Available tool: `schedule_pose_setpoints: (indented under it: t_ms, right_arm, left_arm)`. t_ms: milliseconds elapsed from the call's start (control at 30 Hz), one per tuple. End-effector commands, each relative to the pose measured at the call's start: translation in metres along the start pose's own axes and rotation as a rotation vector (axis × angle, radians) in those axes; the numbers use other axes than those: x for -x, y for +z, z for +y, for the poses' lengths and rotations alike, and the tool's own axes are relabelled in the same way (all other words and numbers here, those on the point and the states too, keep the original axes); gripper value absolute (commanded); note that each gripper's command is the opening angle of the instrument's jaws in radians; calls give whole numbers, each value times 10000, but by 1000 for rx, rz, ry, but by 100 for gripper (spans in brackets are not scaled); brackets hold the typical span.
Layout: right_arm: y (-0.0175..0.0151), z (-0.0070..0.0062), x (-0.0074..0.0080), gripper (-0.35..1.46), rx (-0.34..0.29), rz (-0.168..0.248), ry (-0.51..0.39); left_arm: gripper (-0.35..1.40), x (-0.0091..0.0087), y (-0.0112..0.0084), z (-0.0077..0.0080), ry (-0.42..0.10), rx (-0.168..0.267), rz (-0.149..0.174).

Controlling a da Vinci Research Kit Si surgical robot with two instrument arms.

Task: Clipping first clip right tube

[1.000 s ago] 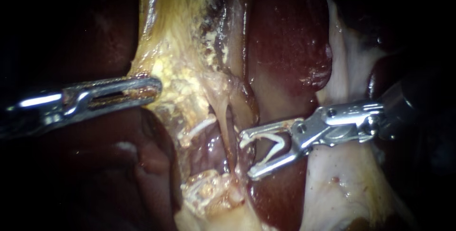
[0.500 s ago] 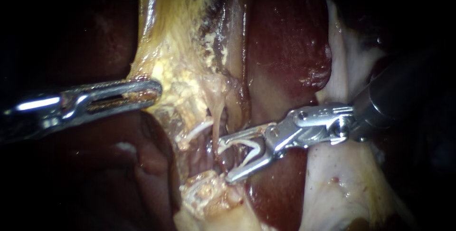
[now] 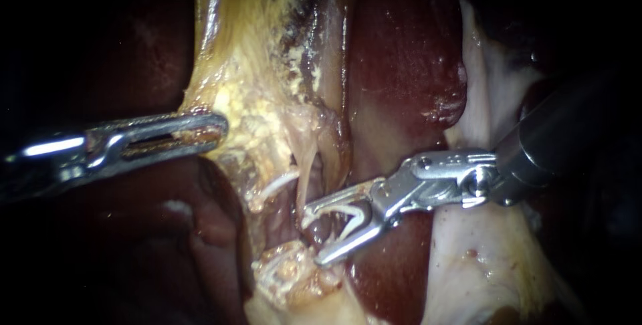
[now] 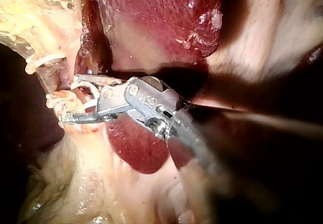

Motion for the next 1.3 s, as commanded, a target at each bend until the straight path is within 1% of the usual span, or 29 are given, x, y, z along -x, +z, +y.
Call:
schedule_pose_setpoints:
  t_ms: [33,67,167,367,533,667,733,800,867,933,1033,1200,1300]
  right_arm:
    - [-2,1,0,46,17,-19,-2]
    - [-4,1,1,47,45,-43,-1]
    - [-7,5,2,49,79,-65,7]
    - [-8,14,5,51,95,-62,4]
    - [-2,19,2,51,112,-58,-6]
    - [-2,19,2,51,120,-66,-7]
    - [-8,16,4,52,120,-84,-7]
    - [-16,12,4,52,118,-86,-6]
    - [-24,12,2,52,132,-82,1]
    - [-23,15,0,53,143,-82,3]
    - [-14,18,-3,53,114,-77,7]
    - [9,23,-9,53,57,-17,3]
    - [21,23,-11,53,41,-7,-4]
  left_arm:
    - [-35,0,0,0,0,0,0]
    - [-35,0,0,0,0,0,0]
    - [-35,0,-1,-1,0,0,0]
    - [-35,-1,-2,-4,-1,1,0]
    - [-35,-1,-2,-5,-1,2,-1]
    - [-35,-1,-3,-6,-1,2,-1]
    - [-35,-1,-3,-7,-1,2,-1]
    - [-35,-1,-4,-7,-1,1,-1]
    - [-35,-1,-4,-6,-1,1,0]
    - [-35,0,-3,-7,-1,2,-1]
    - [-35,0,-3,-7,-1,2,-1]
    - [-35,0,-2,-7,-1,2,-1]
    - [-35,0,-2,-7,-1,2,-1]
